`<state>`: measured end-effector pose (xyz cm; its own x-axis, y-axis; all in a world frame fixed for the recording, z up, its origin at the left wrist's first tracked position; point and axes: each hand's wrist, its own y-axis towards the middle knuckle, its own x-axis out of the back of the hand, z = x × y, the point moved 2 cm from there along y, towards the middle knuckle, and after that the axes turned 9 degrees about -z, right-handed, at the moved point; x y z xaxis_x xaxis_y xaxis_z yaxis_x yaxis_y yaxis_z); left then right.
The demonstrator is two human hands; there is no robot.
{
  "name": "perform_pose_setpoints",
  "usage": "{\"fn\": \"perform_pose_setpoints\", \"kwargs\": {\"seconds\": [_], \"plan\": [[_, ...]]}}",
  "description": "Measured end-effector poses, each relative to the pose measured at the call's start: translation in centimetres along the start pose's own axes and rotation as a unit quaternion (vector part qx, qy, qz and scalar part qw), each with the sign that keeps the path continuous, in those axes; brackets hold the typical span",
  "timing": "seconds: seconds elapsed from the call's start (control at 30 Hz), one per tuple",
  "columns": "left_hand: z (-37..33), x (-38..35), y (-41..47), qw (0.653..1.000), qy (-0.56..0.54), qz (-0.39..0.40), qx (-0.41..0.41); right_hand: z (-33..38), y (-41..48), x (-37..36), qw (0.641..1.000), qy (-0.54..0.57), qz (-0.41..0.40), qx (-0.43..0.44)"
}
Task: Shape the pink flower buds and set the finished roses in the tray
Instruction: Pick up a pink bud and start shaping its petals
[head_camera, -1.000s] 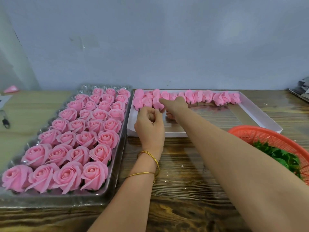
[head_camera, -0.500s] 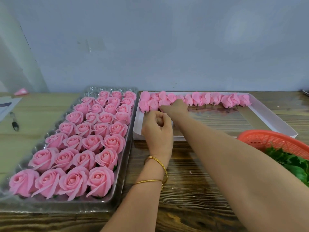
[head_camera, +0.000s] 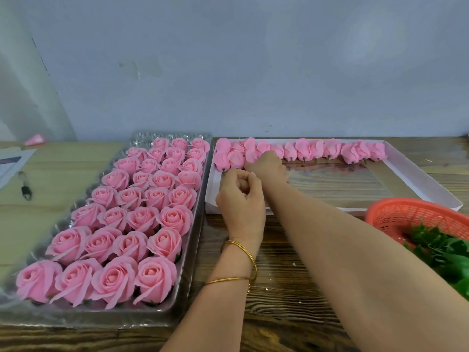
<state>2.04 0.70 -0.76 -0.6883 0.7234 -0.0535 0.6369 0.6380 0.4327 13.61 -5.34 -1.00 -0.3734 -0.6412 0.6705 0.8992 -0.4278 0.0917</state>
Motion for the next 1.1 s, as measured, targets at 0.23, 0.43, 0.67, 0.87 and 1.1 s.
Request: {"fn": "perform_pose_setpoints", "kwargs": {"seconds": [0.23,0.43,0.67,0.87,1.1], "plan": [[-0.1,0.2,0.1,1.0,-0.011,-0.008,-0.004,-0.3,0.0,0.3,1.0,0.02,0.003,0.01],[-0.1,0.3,0.3,1.0,-0.024,-0.007,0.003,-1.3,0.4,1.2,0.998,0.03,-0.02,0.043],[-0.1,0.3,0.3,1.0,-0.024,-0.01,-0.005,-2.1,0.0,3.3,0.993,0.066,-0.072,0.061],[-0.6,0.3,0.3,0.999,-0.035,-0.001,-0.006,-2.7,-2.9,5.3,0.981,0.111,-0.119,0.104],[-0.5,0.0,0.2,0.985,-0.127,0.071,0.094,-3.4,-6.2,7.4,0.968,0.165,-0.1,0.163]]}}
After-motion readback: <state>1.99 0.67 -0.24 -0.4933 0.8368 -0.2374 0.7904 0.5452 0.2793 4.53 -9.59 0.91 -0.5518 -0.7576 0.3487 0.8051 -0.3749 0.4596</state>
